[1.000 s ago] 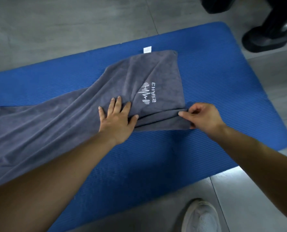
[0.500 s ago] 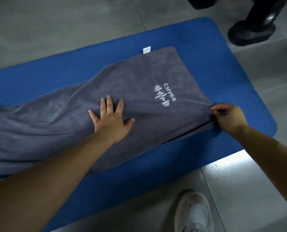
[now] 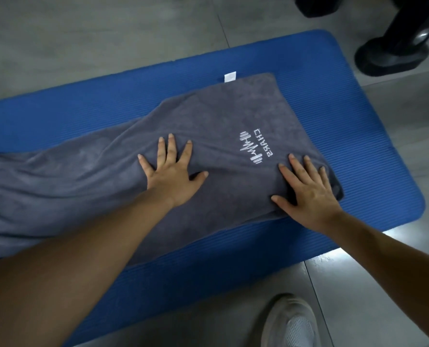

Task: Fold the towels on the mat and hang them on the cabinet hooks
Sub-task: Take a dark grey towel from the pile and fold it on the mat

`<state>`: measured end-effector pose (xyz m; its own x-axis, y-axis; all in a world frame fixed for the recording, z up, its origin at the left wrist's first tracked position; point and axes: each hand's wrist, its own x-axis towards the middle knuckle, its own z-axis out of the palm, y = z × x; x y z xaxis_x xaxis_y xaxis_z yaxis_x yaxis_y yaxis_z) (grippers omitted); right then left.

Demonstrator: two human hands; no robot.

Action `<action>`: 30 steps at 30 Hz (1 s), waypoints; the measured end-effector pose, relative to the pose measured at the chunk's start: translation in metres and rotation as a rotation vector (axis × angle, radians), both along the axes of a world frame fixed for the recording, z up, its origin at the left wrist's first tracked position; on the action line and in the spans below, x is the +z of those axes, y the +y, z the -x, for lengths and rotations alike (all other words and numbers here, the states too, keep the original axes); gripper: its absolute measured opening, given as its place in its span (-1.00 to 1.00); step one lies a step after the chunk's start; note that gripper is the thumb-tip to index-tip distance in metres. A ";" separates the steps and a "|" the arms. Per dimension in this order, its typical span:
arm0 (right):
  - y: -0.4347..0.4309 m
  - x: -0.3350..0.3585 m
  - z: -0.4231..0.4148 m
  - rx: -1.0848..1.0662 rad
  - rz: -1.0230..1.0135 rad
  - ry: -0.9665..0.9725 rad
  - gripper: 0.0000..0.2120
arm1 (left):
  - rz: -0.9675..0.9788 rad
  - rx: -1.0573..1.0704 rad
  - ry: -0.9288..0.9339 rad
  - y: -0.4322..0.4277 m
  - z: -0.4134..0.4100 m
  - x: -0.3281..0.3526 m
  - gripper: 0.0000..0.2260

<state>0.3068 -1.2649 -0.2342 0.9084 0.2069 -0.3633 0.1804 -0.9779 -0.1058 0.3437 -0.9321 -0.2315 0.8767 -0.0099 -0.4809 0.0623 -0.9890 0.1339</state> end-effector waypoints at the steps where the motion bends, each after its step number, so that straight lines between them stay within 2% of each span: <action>1: 0.004 0.000 -0.003 -0.033 0.008 -0.002 -0.20 | 0.020 0.006 0.001 0.001 -0.003 0.002 -0.24; 3: 0.022 0.002 -0.011 -0.134 -0.033 -0.077 -0.31 | 0.092 0.035 -0.082 0.008 -0.007 0.005 -0.30; 5: 0.046 0.008 -0.025 -0.151 -0.153 -0.239 -0.46 | 0.169 0.098 -0.300 0.025 -0.010 0.012 -0.47; 7: 0.073 0.014 -0.045 -0.021 -0.301 -0.337 -0.60 | 0.132 0.171 -0.479 0.055 -0.022 0.019 -0.63; 8: 0.087 0.017 -0.057 0.057 -0.370 -0.337 -0.68 | 0.097 0.229 -0.492 0.074 -0.029 0.023 -0.68; 10: 0.123 0.021 -0.086 0.156 -0.481 -0.258 -0.78 | 0.009 0.344 -0.414 0.118 -0.044 0.027 -0.68; 12: 0.165 0.023 -0.118 0.191 -0.549 -0.161 -0.76 | -0.064 0.398 -0.292 0.165 -0.051 0.029 -0.66; 15: 0.233 0.028 -0.160 0.087 -0.707 0.054 -0.72 | -0.082 0.381 -0.169 0.224 -0.045 0.030 -0.69; 17: 0.273 0.031 -0.178 -0.015 -0.835 0.217 -0.69 | -0.018 0.355 -0.136 0.252 -0.041 0.031 -0.75; 20: 0.308 0.026 -0.192 0.060 -0.722 0.256 -0.70 | 0.151 0.346 -0.148 0.273 -0.037 0.030 -0.91; 23: 0.322 0.020 -0.204 0.180 -0.470 0.183 -0.92 | 0.239 0.399 -0.265 0.287 -0.042 0.029 -0.90; 24: 0.323 0.019 -0.209 0.187 -0.406 0.155 -0.90 | 0.260 0.429 -0.292 0.290 -0.046 0.028 -0.89; 26: 0.327 0.021 -0.215 0.152 -0.358 0.104 -0.85 | 0.246 0.444 -0.329 0.295 -0.055 0.027 -0.84; 28: 0.332 0.025 -0.217 0.123 -0.275 0.007 -0.90 | 0.206 0.411 -0.348 0.298 -0.063 0.028 -0.80; 30: 0.341 0.031 -0.213 0.121 -0.173 -0.039 -0.90 | 0.180 0.339 -0.304 0.307 -0.069 0.033 -0.81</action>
<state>0.5194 -0.9237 -0.2036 0.8858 0.3716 -0.2778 0.3028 -0.9167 -0.2609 0.4129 -0.6246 -0.1983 0.9454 0.2406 -0.2199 0.3082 -0.8793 0.3630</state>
